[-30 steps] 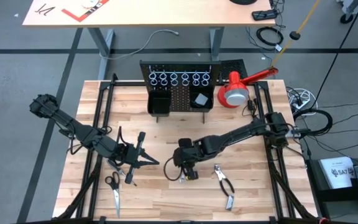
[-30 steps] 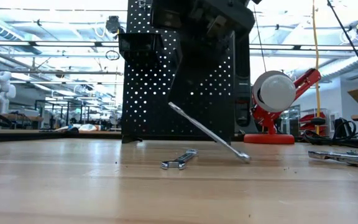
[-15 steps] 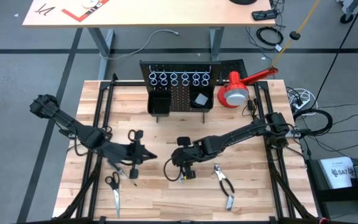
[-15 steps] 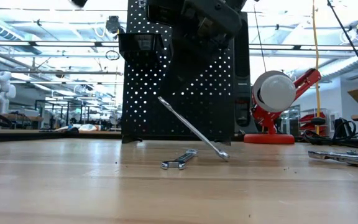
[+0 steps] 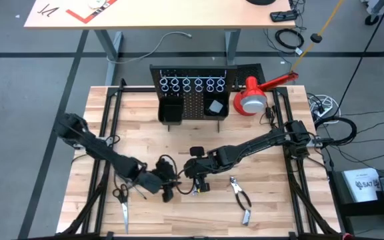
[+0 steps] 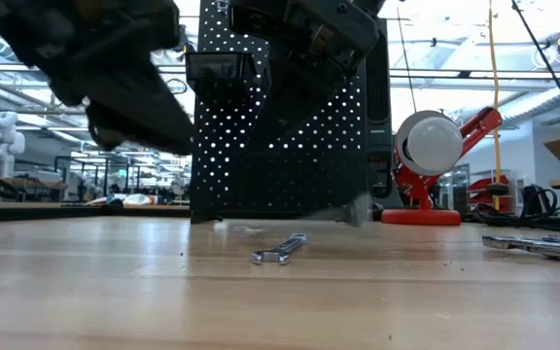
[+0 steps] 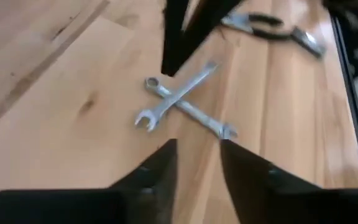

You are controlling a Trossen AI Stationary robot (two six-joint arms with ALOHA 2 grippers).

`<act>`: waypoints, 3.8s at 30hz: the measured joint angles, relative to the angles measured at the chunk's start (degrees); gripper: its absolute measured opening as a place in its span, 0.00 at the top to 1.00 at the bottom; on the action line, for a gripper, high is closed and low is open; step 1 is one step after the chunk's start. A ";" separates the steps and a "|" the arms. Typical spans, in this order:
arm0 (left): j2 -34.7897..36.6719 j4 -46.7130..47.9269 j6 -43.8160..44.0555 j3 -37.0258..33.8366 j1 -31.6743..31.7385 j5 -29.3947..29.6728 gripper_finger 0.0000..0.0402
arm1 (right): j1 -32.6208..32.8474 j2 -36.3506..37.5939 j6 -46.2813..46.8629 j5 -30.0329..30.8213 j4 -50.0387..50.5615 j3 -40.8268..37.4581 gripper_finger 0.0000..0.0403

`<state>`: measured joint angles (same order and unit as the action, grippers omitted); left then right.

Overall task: Hang tools onto peg board
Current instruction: Hang the bottom wrench on the pegboard

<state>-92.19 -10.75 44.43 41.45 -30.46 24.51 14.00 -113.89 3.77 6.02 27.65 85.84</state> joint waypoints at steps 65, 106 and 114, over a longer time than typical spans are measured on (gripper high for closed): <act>-9.09 -12.28 -6.32 0.13 1.57 -1.54 0.46 | -1.73 -8.69 1.11 -3.50 2.55 0.13 0.95; -9.09 -10.79 -6.32 0.13 1.55 -1.72 0.46 | -1.77 -11.41 0.07 -6.42 -0.04 0.13 0.78; -9.09 -10.79 -6.32 0.13 1.55 -1.70 0.46 | -1.79 -11.39 0.09 -6.27 -0.02 0.10 0.94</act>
<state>-101.27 -21.54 38.11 41.58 -28.91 22.81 12.21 -125.27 3.86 -0.25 27.63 85.94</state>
